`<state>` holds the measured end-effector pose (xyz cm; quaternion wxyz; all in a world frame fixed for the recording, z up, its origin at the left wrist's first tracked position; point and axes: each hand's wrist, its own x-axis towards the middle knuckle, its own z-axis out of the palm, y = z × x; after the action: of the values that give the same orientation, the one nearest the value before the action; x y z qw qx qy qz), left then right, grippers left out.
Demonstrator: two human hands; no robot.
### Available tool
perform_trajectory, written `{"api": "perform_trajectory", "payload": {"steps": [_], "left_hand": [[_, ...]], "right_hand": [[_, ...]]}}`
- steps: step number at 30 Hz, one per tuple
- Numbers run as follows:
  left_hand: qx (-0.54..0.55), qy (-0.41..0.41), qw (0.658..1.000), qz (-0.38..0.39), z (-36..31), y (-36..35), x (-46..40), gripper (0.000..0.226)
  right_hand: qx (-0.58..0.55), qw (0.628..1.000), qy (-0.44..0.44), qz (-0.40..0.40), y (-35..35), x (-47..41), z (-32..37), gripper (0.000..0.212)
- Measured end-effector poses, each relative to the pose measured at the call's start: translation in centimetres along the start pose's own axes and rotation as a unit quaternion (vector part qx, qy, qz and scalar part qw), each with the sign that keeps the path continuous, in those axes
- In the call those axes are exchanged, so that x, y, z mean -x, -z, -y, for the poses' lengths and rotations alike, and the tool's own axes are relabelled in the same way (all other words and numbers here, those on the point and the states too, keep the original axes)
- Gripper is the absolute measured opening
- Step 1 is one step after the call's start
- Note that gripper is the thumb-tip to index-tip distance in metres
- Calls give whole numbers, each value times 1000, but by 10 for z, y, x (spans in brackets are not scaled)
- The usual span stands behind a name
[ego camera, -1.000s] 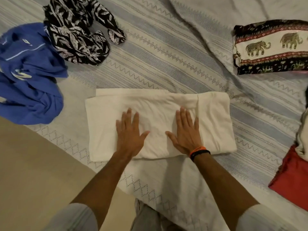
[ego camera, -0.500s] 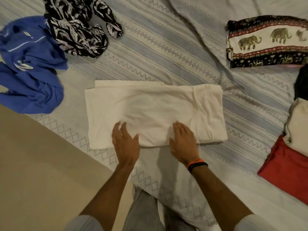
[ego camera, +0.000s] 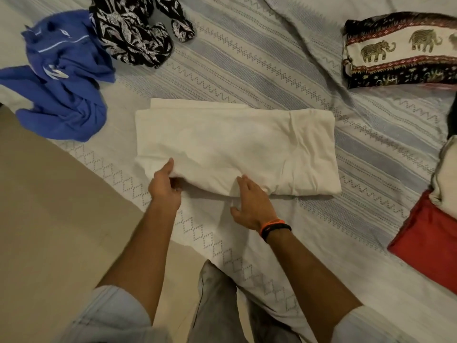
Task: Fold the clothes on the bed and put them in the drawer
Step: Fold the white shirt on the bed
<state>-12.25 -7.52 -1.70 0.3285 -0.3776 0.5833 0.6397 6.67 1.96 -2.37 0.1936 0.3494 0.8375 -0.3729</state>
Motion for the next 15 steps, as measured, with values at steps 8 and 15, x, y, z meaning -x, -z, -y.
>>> {"api": "perform_trajectory", "payload": {"steps": [8,15], "left_hand": [[-210,-268,932,126,33,-71,77,19],[-657,-328,485,475,138,-106,118,67]], "right_hand": [[-402,910,-87,-49,23,22,-13,80],[-817,491,-122,-276,70,39,-87,65]]}}
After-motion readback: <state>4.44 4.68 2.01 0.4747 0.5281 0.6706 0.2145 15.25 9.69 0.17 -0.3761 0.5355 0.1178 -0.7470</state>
